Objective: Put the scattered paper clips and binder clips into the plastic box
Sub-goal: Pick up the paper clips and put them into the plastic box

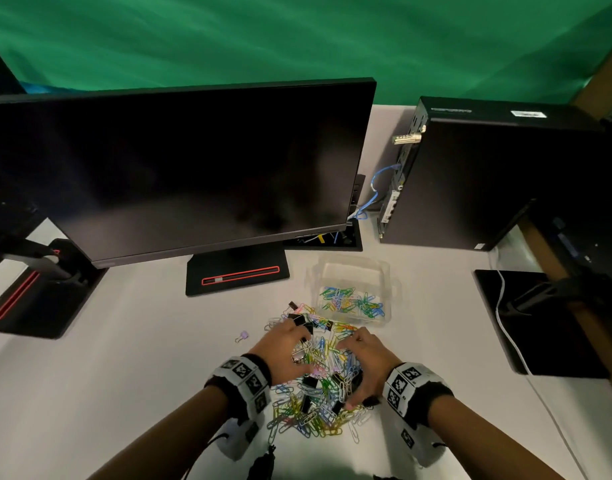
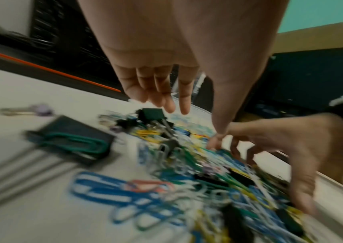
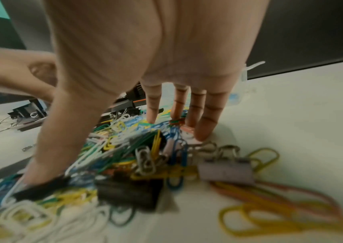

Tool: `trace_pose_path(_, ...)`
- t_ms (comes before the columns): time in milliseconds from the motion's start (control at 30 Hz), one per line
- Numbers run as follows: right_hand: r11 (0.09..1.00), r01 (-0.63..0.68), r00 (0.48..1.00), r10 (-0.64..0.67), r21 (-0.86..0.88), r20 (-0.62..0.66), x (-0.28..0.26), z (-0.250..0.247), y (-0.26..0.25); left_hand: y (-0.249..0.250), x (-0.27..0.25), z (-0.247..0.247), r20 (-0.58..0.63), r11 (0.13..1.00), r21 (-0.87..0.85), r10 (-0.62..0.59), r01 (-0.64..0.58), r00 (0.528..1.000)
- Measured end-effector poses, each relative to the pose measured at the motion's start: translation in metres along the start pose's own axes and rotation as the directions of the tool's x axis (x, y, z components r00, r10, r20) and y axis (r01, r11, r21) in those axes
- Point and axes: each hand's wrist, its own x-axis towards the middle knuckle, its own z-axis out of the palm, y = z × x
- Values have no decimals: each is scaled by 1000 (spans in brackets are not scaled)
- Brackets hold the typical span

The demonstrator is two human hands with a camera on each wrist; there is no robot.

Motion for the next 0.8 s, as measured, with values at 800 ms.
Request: trace_pose_path(800, 941, -220, 961, 255, 256, -111, -8, -19, 1, 41, 35, 41, 111, 993, 114, -49, 36, 993)
